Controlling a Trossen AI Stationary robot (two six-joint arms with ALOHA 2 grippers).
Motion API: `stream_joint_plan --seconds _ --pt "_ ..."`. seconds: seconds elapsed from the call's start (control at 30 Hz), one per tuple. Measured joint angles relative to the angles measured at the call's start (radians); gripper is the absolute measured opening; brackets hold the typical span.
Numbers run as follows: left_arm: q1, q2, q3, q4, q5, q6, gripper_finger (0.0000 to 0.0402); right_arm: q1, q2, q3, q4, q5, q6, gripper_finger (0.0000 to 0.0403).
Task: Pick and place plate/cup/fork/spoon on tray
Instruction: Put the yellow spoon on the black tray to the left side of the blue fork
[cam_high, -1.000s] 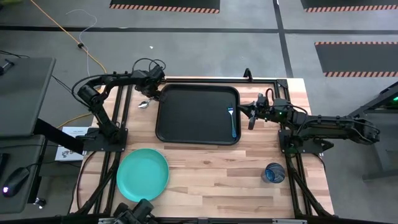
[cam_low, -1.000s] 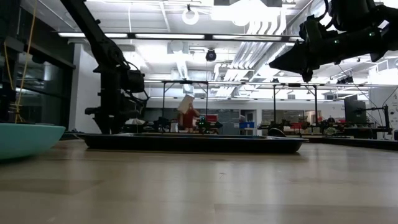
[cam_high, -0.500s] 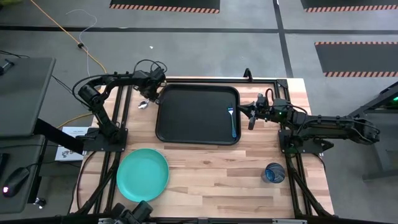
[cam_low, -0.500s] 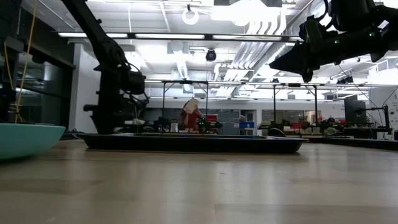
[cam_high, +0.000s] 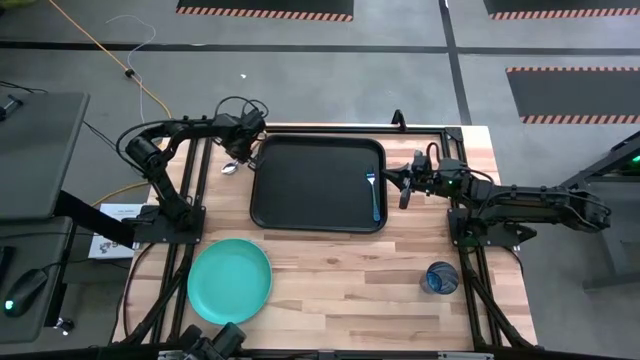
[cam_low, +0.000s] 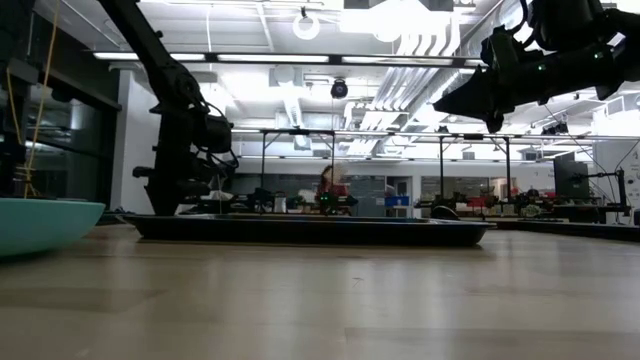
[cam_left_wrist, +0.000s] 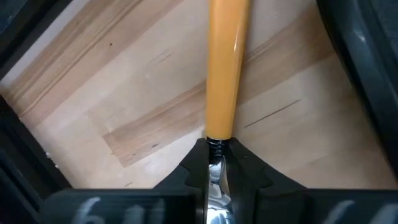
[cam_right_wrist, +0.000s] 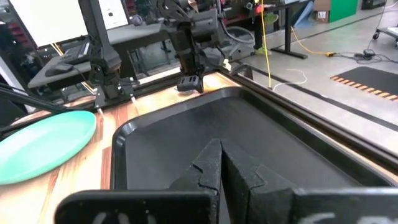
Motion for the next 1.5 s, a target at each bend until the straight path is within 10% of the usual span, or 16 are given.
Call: stream_joint_plan --seconds 0.77,1.5 --pt "-0.034 -0.486 -0.001 0.013 -0.002 -0.008 0.0023 0.0 0.0 0.0 -0.008 0.0 -0.008 0.0" --pt "-0.663 -0.457 0.0 0.363 0.028 0.061 0.0023 0.0 0.0 0.0 0.099 0.0 0.006 0.0"
